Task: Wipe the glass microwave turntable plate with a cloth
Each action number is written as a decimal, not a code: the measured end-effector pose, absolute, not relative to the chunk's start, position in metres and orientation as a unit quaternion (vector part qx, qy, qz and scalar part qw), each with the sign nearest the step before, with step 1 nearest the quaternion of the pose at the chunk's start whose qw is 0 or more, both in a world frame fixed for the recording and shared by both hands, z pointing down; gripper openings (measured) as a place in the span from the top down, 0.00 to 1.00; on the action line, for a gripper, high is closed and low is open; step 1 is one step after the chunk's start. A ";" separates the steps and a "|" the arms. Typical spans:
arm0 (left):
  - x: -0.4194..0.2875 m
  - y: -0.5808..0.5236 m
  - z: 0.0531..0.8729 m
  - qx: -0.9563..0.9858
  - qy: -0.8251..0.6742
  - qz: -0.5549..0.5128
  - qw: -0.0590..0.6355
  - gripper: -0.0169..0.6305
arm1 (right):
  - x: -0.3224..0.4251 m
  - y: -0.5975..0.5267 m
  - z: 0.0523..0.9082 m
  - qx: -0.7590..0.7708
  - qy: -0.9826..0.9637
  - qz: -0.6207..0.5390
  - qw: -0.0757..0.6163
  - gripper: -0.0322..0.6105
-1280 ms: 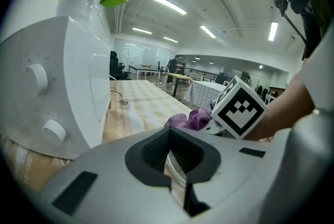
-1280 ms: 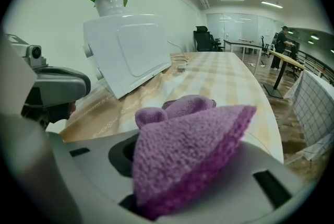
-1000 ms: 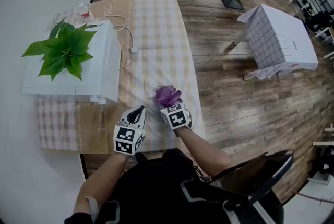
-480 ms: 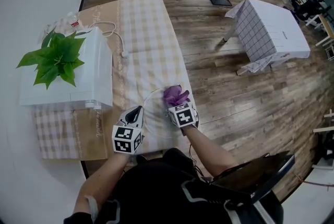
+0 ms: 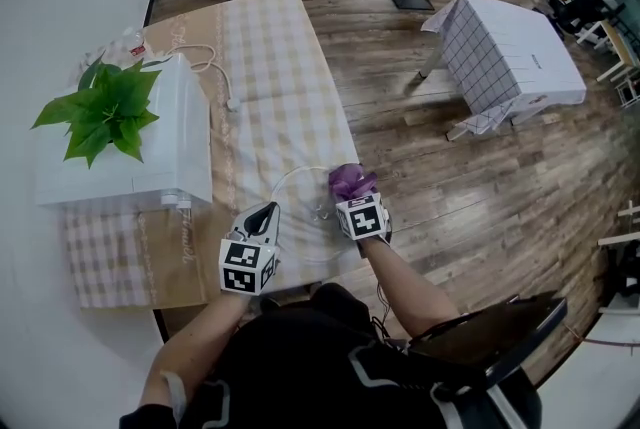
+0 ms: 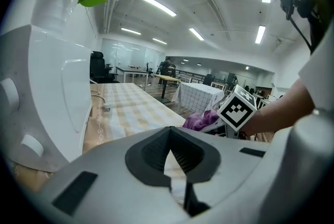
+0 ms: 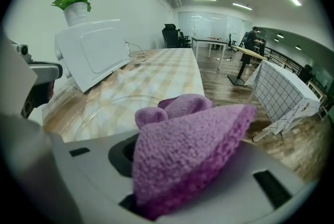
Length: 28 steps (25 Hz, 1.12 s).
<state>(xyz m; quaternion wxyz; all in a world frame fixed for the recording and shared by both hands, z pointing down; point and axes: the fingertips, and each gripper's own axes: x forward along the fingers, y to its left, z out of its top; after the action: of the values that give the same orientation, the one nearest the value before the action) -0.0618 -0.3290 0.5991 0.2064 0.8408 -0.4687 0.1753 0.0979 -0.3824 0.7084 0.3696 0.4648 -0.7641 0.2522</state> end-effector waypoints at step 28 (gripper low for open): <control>-0.114 -0.294 0.595 0.798 -0.535 0.193 0.196 0.97 | -0.056 -0.316 0.706 0.289 -0.849 0.239 0.372 0.73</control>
<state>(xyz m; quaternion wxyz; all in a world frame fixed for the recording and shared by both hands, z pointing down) -0.1145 -0.2941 0.5948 0.1964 0.7983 -0.5355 0.1934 -0.0564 -0.3162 0.7060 0.3719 0.2886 -0.8492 0.2394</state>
